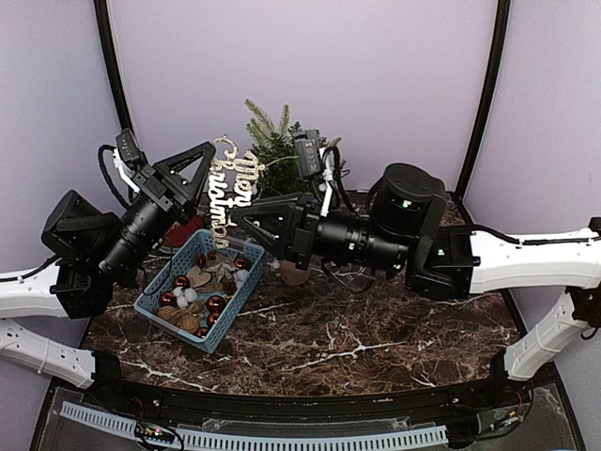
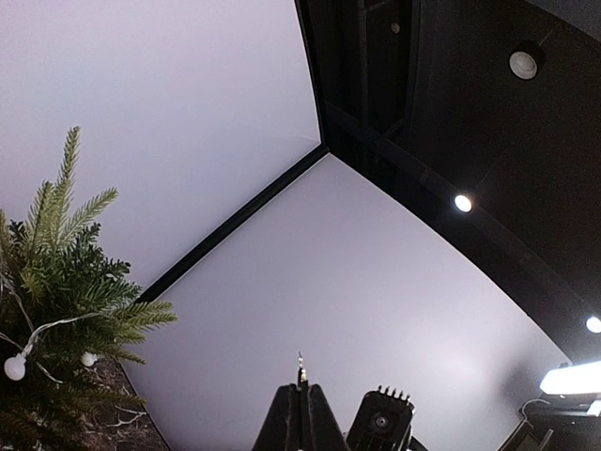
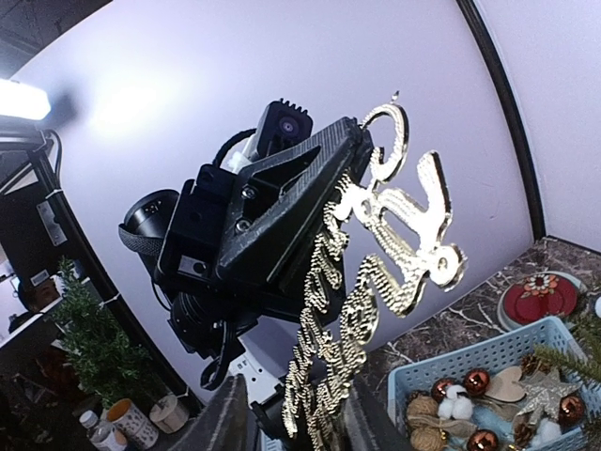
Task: Decorate the small christmas tree
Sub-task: Pass from the left arm to the right
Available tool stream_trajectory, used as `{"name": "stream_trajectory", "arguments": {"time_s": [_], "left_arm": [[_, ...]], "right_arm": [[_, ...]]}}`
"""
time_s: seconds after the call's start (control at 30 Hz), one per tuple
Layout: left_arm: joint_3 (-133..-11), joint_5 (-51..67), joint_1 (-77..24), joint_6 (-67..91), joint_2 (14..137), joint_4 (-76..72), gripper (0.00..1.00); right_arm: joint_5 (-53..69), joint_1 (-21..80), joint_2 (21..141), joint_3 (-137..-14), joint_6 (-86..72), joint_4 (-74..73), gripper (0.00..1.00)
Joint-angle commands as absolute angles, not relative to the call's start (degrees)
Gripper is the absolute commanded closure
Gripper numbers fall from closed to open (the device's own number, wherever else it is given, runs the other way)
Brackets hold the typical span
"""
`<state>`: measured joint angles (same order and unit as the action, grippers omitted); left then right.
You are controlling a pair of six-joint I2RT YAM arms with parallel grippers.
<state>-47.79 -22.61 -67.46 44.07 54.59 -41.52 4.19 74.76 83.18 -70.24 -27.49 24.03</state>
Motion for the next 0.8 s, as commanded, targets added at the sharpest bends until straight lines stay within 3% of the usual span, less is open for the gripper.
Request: {"name": "stream_trajectory", "arguments": {"time_s": [0.0,0.1,0.17,0.2,0.23,0.27,0.33,0.4,0.53,0.77], "left_arm": [[-46.3,-22.8,-67.8,47.0,54.0,-44.2,1.0],[-45.5,-22.9,-67.8,48.1,53.6,-43.7,1.0],[-46.0,-23.4,-67.8,49.3,52.9,-39.3,0.99],[-46.3,-23.9,-67.8,49.9,52.3,-36.9,0.95],[-47.4,-24.2,-67.8,50.0,51.6,-31.6,0.77],[-48.0,-24.6,-67.8,49.8,51.1,-28.7,0.66],[-50.7,-24.5,-67.8,48.0,49.9,-16.7,0.31],[-54.1,-24.1,-67.7,45.2,49.1,-7.3,0.16],[-62.6,-19.0,-65.5,40.1,49.8,10.0,0.06],[-68.5,8.4,-58.9,27.0,54.9,21.8,0.04]], "right_arm": [[6.6,74.4,84.8,-73.4,-26.4,24.7,0.78],[5.2,74.0,85.0,-73.7,-26.5,24.1,1.0],[3.1,73.5,84.2,-73.3,-26.5,22.4,1.0],[2.5,73.3,83.2,-72.9,-26.5,21.4,1.0],[2.0,73.0,82.3,-72.4,-26.3,20.3,1.0],[1.5,72.8,81.3,-71.7,-26.0,18.6,1.0],[0.8,72.4,79.0,-70.6,-25.3,13.7,1.0],[2.0,71.5,76.9,-69.9,-24.9,6.3,1.0],[9.9,69.7,73.8,-71.9,-23.6,-7.6,1.0],[25.7,68.3,72.4,-77.5,-21.6,-24.7,1.0]]}}
